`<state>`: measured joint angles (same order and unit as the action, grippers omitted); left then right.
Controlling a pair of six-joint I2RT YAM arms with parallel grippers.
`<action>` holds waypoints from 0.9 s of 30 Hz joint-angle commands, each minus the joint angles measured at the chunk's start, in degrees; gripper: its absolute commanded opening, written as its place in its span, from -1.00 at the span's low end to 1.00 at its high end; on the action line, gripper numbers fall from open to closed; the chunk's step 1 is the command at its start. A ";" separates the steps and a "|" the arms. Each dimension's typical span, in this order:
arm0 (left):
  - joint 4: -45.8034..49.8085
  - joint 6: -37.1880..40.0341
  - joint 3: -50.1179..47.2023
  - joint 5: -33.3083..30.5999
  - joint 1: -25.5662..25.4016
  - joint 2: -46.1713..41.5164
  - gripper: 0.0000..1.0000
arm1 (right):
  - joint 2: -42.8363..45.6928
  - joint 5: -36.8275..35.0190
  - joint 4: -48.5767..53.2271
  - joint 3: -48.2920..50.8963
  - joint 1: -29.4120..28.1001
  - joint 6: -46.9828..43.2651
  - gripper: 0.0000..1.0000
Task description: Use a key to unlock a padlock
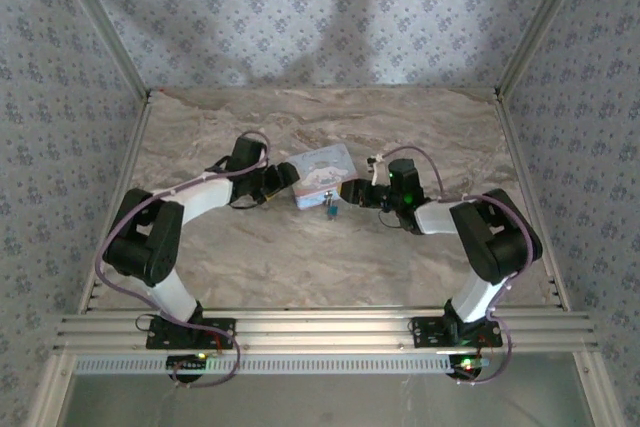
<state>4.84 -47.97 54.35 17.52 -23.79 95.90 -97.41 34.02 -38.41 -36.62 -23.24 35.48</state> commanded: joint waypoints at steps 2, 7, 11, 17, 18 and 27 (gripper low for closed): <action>2.55 -1.16 -2.12 -1.61 -0.73 -1.54 0.52 | -0.97 1.62 -0.67 -1.33 0.64 -2.84 0.01; 2.45 -1.62 -2.40 -1.70 -1.19 -2.11 0.53 | 0.85 2.32 -0.08 1.64 0.66 -4.75 0.07; 2.28 -1.94 -2.72 -1.79 -1.69 -2.46 0.53 | 0.29 4.56 -0.81 2.87 0.08 -4.90 0.10; 1.84 -2.32 -3.09 -2.05 -1.95 -2.91 0.52 | -2.41 4.65 -0.87 1.04 -2.00 -5.34 0.12; 1.84 -2.41 -3.09 -2.11 -1.98 -2.87 0.53 | -3.05 4.66 -0.96 0.50 -2.27 -5.43 0.12; 1.55 -2.97 -3.11 -2.15 -2.39 -2.73 0.53 | -7.34 4.39 -3.75 -1.75 -3.27 -5.26 0.11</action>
<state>4.32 -50.65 52.45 15.99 -25.54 94.06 -103.39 37.56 -39.90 -36.97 -26.20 31.03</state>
